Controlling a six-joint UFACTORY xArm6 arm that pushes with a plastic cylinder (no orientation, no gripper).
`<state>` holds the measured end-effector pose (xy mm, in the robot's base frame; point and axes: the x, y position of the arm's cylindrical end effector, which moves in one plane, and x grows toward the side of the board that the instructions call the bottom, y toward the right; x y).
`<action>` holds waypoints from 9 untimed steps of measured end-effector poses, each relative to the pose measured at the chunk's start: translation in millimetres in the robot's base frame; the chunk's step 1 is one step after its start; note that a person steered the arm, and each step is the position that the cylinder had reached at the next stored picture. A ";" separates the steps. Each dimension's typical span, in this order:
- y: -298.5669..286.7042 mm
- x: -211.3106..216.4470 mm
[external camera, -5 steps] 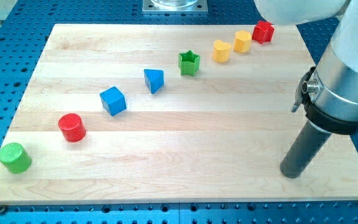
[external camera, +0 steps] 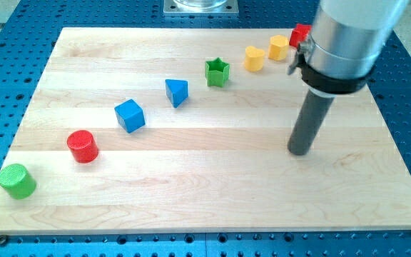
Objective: Separate the blue blocks from the diagonal line of blocks
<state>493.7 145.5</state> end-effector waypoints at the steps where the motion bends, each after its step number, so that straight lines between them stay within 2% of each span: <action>1: 3.4 -20.2; 6: 3.4 -31.0; 7: -11.2 -31.0; 8: -56.2 -1.4; 9: -65.3 18.6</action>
<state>512.3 80.1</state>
